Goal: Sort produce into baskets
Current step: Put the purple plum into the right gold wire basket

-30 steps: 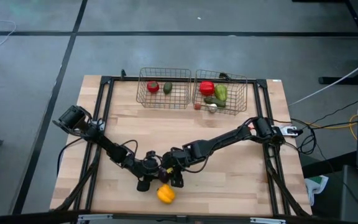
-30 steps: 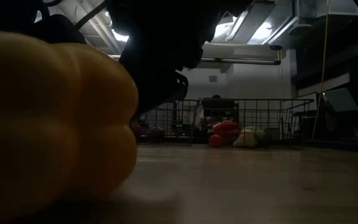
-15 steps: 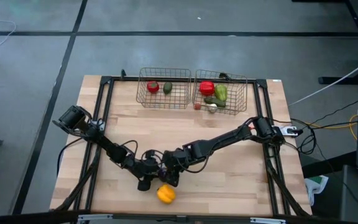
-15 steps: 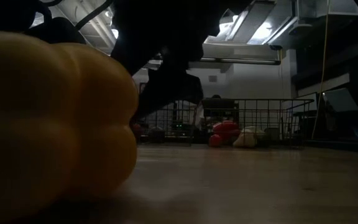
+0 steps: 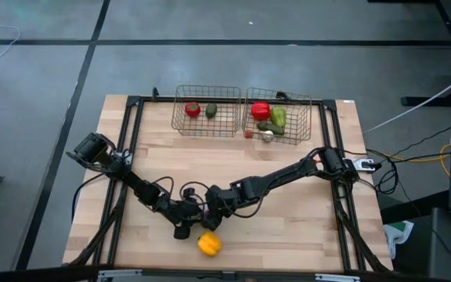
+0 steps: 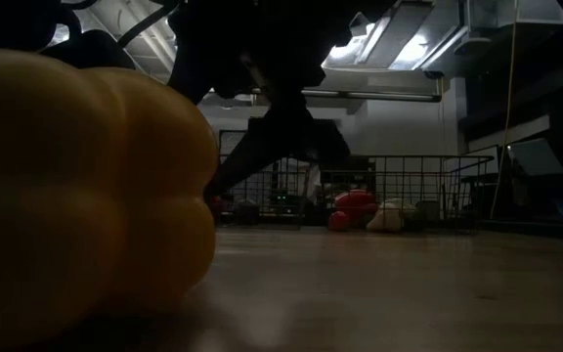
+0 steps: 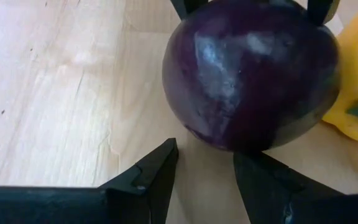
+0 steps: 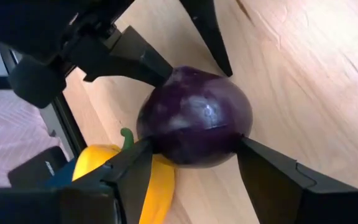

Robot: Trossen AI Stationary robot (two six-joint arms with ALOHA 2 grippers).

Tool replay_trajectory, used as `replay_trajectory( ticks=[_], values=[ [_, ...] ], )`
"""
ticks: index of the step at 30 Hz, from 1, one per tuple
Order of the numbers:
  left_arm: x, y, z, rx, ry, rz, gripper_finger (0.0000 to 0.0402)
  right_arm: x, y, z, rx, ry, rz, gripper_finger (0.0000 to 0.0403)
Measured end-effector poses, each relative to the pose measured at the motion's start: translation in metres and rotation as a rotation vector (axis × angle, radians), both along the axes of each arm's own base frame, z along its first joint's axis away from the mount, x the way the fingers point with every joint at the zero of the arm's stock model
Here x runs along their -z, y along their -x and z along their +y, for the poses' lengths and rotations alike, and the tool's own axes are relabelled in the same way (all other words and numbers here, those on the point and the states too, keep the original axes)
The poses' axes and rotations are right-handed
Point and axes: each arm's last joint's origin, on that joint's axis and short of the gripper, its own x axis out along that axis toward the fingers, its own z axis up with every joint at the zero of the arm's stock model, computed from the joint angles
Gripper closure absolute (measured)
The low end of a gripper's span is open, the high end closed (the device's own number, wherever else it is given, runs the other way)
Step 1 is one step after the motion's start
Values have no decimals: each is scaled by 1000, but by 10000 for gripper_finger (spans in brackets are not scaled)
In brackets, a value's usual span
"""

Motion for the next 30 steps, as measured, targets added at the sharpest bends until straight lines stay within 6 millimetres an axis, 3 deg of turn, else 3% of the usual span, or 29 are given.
replay_trajectory(
  ticks=[5, 21, 30],
  values=[
    [0, 0, 0, 2, -1, -1, 243, 0, 0, 0, 31, -21, 11, 168],
    [-11, 4, -3, 74, -19, -6, 243, 0, -1, 1, -384, 259, -162, 168],
    [-25, 9, -3, 95, 1, -12, 243, -5, -2, 2, -539, 320, -246, 168]
  ],
)
